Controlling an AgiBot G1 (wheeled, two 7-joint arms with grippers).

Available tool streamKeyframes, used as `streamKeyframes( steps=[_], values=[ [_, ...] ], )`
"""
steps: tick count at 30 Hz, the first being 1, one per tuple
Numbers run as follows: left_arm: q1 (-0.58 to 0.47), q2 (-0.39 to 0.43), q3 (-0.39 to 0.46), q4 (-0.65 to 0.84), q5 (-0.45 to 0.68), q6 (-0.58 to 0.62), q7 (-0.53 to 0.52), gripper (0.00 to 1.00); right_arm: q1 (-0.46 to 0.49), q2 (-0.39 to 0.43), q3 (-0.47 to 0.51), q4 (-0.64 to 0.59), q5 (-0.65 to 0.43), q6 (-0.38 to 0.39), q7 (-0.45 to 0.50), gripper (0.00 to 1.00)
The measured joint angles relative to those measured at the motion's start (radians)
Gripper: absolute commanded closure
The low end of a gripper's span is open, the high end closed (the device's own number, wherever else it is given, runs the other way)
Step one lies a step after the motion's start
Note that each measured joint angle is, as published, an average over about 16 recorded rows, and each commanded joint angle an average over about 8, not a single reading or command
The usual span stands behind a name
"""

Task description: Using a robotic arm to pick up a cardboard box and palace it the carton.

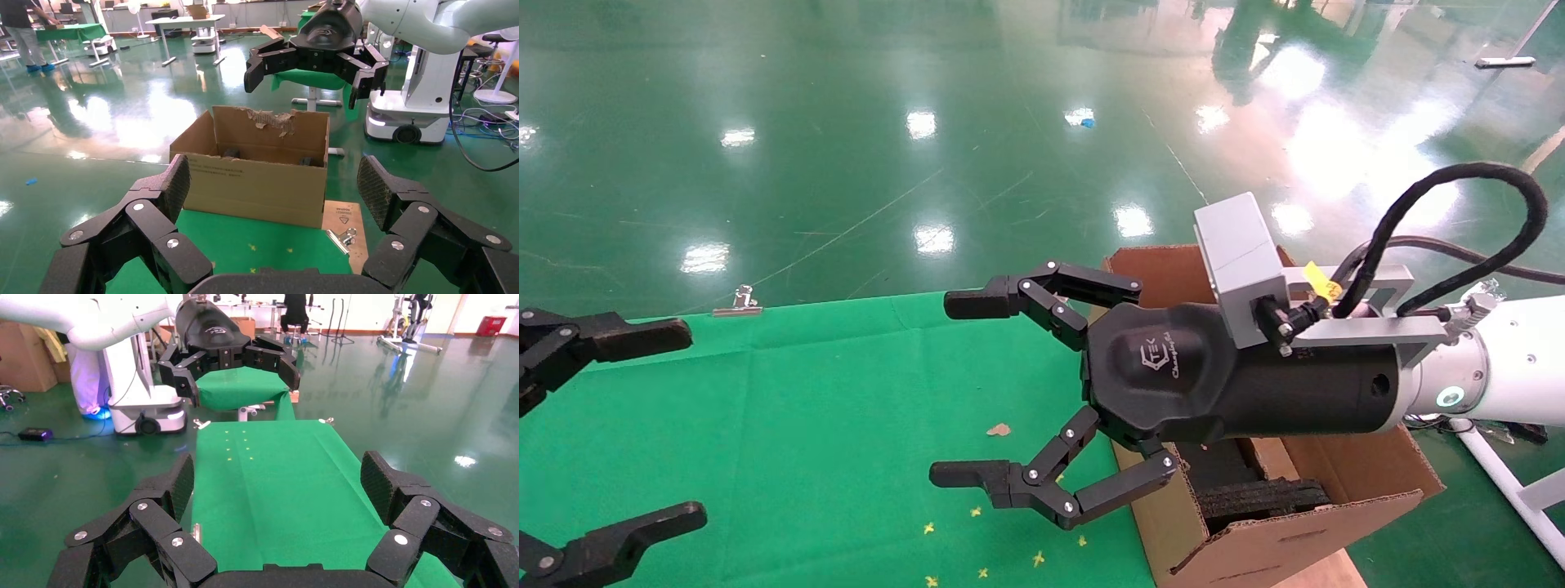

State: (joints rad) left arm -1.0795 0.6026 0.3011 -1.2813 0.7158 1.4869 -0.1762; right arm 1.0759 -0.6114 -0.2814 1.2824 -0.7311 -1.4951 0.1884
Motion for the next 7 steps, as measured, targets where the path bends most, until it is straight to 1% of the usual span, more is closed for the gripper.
streamKeyframes(
  steps=[7],
  values=[
    [0.0, 0.0, 0.0, 0.0, 0.0, 0.0, 0.0, 0.0, 0.0, 0.0, 0.0, 0.0, 0.0, 0.0, 0.0, 0.0]
  ],
)
